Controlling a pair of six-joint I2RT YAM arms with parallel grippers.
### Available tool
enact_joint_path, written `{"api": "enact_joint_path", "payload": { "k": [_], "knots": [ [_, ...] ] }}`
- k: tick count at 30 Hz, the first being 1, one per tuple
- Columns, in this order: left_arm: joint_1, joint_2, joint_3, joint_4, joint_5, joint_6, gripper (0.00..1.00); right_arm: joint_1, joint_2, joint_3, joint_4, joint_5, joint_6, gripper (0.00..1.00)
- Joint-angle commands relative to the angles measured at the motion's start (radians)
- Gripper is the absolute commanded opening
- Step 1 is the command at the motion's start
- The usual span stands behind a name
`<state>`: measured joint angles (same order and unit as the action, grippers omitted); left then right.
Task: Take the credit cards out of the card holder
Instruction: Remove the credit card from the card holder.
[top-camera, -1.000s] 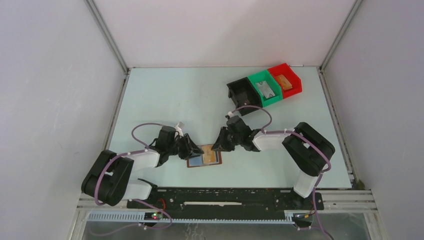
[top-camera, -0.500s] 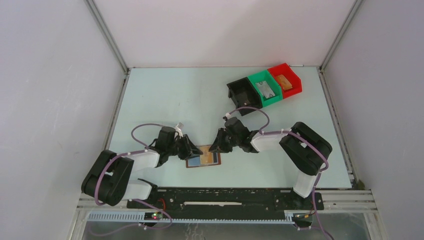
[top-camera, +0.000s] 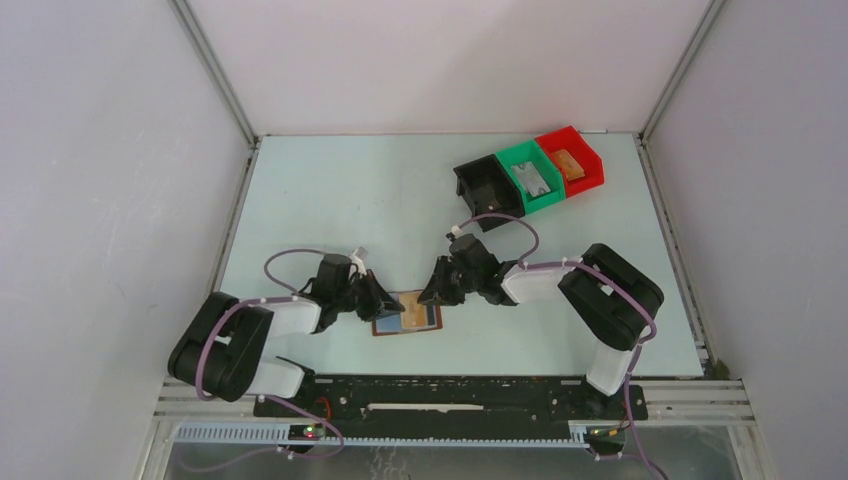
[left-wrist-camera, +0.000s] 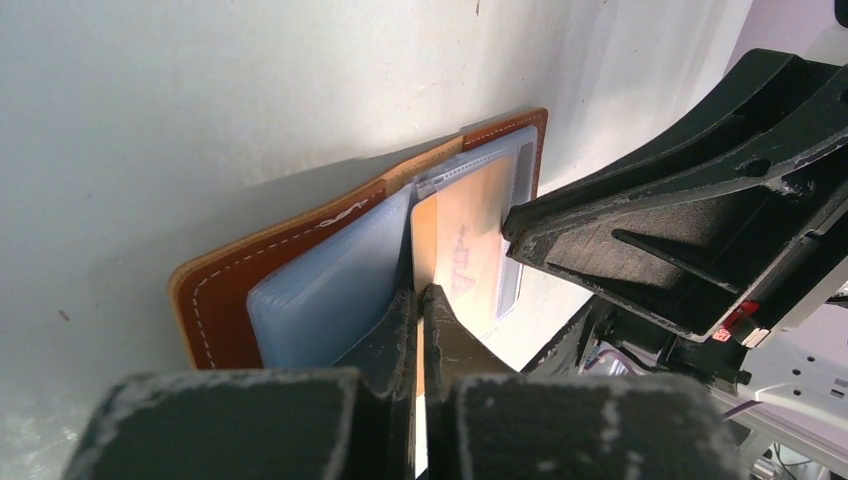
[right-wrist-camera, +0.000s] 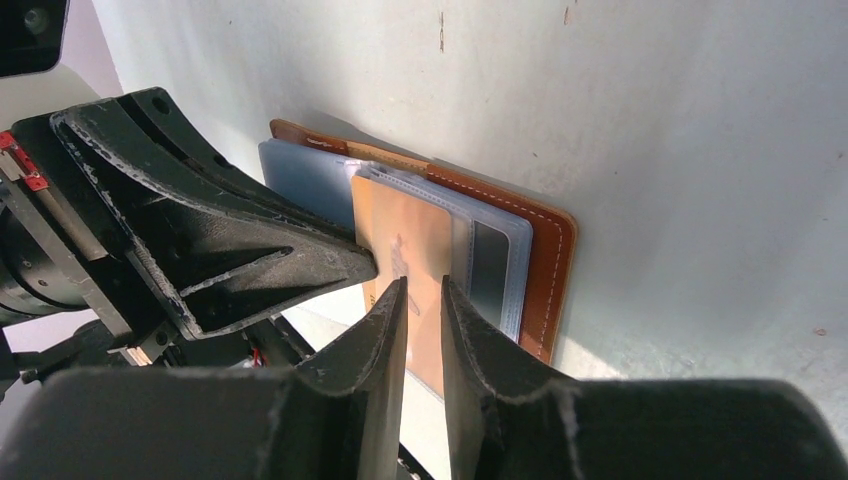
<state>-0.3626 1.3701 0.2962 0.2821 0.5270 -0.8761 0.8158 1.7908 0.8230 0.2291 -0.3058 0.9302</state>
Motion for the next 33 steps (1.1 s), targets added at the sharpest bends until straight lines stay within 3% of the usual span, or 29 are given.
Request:
{"api": "enact_joint_path", "payload": {
  "k": [1, 5, 13, 24, 33],
  "knots": [
    [-0.006, 0.018, -0.013, 0.059, 0.03, -0.01, 0.0, 0.021, 0.032, -0.008, -0.01, -0.009, 0.004, 0.27],
    [-0.004, -0.012, -0.016, 0.028, 0.005, 0.0, 0.0, 0.015, 0.034, -0.008, -0.025, -0.002, 0.003, 0.27],
    [0.021, -0.131, 0.019, -0.206, -0.104, 0.094, 0.0, -0.006, 0.029, -0.015, -0.036, 0.006, -0.005, 0.27],
    [0.039, -0.171, 0.04, -0.33, -0.161, 0.128, 0.0, -0.021, 0.024, -0.041, -0.028, 0.008, -0.008, 0.27],
    [0.043, -0.3, 0.109, -0.489, -0.229, 0.154, 0.0, -0.032, 0.004, -0.048, -0.028, 0.004, -0.013, 0.27]
  ]
}}
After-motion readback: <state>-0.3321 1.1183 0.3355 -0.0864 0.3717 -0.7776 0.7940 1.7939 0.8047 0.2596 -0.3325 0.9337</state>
